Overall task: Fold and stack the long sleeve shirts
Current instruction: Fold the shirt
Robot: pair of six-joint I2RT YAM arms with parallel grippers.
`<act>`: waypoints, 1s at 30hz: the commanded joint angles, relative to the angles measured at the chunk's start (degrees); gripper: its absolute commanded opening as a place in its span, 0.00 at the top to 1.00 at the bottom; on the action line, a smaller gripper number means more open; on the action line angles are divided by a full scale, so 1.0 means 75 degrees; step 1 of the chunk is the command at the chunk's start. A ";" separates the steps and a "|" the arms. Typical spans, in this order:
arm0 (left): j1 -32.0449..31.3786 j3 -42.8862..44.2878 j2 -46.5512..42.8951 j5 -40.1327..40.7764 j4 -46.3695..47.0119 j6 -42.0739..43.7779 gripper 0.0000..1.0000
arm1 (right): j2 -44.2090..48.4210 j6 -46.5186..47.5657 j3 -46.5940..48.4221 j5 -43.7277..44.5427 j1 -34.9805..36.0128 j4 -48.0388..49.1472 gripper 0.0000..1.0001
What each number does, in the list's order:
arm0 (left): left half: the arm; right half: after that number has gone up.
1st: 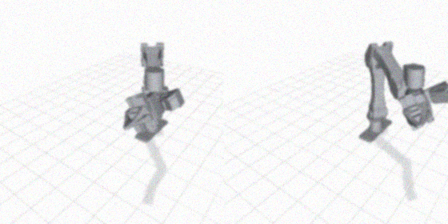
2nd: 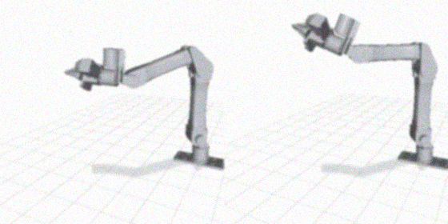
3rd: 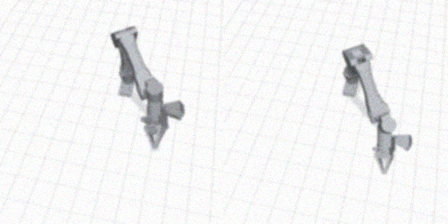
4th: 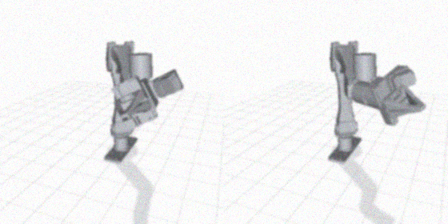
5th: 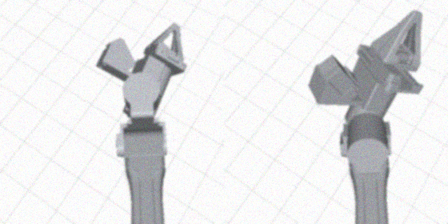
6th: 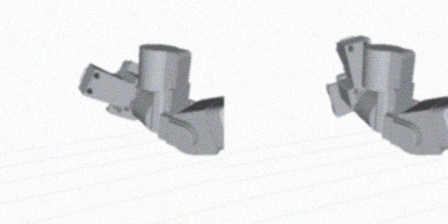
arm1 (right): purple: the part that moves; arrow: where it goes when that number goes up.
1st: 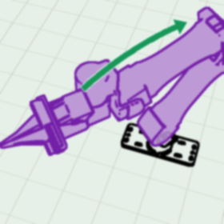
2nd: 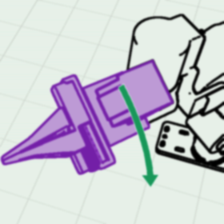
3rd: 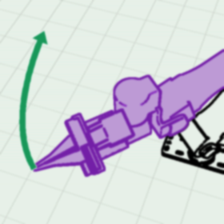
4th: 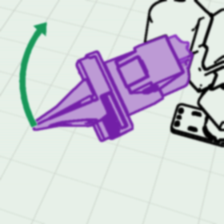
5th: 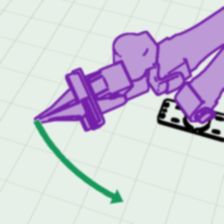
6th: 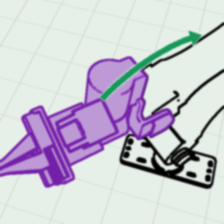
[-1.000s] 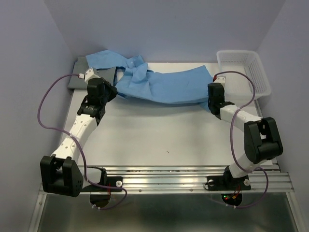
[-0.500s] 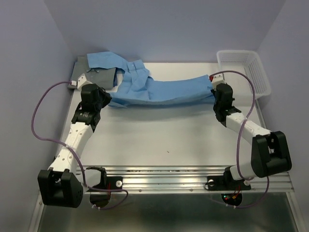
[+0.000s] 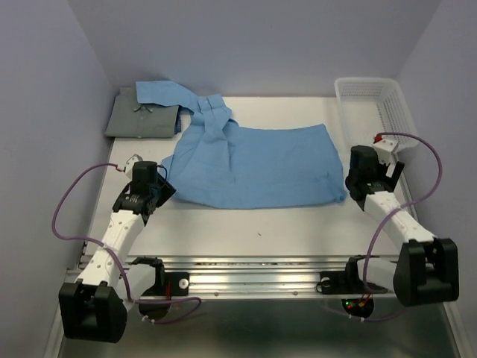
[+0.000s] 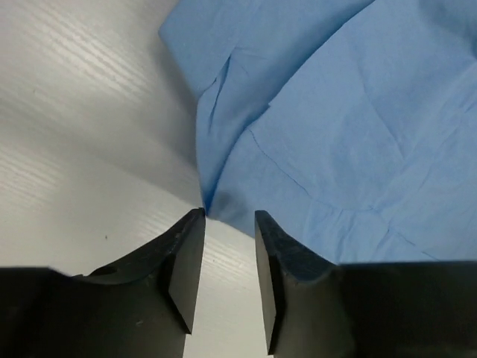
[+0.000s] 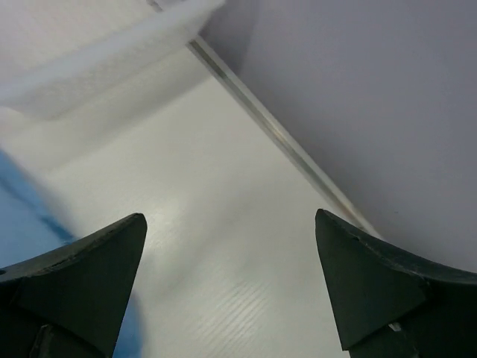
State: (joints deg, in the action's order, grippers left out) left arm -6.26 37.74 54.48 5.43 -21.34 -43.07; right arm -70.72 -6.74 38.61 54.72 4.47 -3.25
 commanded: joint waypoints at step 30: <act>-0.0197 -0.0590 0.2567 -0.0913 0.2037 -0.0492 0.01 | -0.1666 -0.2875 0.0677 -0.4275 0.1118 -0.2651 0.00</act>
State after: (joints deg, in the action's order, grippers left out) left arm -7.92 34.33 72.16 -4.49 -9.72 -45.74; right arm -80.75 -27.33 42.41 11.40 16.58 -23.40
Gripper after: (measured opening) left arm 0.986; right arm 0.998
